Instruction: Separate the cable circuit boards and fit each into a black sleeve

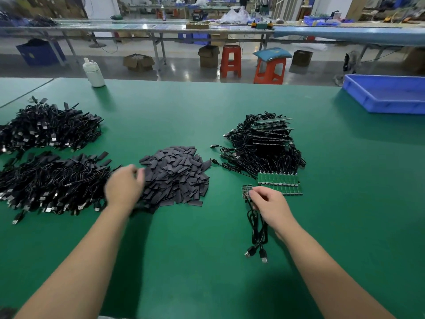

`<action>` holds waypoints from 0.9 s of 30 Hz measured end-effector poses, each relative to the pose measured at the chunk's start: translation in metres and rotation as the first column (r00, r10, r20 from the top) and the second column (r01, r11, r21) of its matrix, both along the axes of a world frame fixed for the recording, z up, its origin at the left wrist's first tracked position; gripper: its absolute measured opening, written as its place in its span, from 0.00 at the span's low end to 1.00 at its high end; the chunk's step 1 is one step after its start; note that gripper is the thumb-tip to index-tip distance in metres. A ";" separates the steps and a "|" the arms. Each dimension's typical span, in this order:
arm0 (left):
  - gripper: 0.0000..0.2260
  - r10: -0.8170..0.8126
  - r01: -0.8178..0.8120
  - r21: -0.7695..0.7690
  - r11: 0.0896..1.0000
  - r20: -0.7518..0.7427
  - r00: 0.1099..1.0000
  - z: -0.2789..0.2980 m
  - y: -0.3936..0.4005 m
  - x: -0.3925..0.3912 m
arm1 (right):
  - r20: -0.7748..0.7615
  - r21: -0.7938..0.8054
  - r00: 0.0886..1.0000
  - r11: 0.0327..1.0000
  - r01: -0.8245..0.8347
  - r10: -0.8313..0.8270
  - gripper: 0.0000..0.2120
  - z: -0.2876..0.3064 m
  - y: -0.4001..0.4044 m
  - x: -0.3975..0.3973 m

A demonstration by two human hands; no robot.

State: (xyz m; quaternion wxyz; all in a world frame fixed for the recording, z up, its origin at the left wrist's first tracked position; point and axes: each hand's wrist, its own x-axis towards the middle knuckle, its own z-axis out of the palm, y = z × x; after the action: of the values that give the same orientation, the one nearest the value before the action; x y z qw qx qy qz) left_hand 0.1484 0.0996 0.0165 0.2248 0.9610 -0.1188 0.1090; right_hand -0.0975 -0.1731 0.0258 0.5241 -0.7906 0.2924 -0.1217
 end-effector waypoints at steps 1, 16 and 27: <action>0.13 -0.134 0.127 -0.114 0.985 -0.059 0.989 0.008 -0.021 -0.020 | 0.001 -0.034 1.000 0.999 0.002 -0.002 0.06 0.002 0.002 0.002; 0.06 -0.547 0.306 -0.589 0.748 -0.286 0.786 0.023 -0.123 -0.148 | 0.119 -0.195 0.993 0.980 0.036 -0.013 0.05 0.015 0.024 0.008; 0.08 -0.493 0.310 -0.565 0.765 -0.203 0.846 0.048 -0.121 -0.144 | 0.146 -0.281 0.989 0.957 0.066 -0.026 0.07 0.040 0.031 0.018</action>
State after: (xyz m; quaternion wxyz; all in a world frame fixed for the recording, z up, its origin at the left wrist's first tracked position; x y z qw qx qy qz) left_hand 0.0039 -0.0211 0.0646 0.5067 0.8206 -0.2512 -0.0826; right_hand -0.0793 -0.1422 0.0655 0.4211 -0.8402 0.2524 -0.2303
